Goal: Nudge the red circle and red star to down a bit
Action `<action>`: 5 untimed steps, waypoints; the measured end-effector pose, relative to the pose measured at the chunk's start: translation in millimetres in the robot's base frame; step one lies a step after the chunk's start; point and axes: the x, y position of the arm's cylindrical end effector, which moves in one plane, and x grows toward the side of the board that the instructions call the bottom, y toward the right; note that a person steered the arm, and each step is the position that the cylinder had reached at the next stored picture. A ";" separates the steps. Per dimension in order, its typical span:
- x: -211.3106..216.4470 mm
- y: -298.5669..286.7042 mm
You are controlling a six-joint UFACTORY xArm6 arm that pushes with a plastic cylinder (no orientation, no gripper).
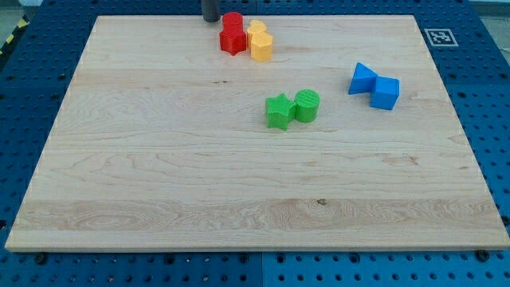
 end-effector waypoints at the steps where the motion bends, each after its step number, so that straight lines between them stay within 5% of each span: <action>1: 0.5 4.5; 5: 2.0 52.9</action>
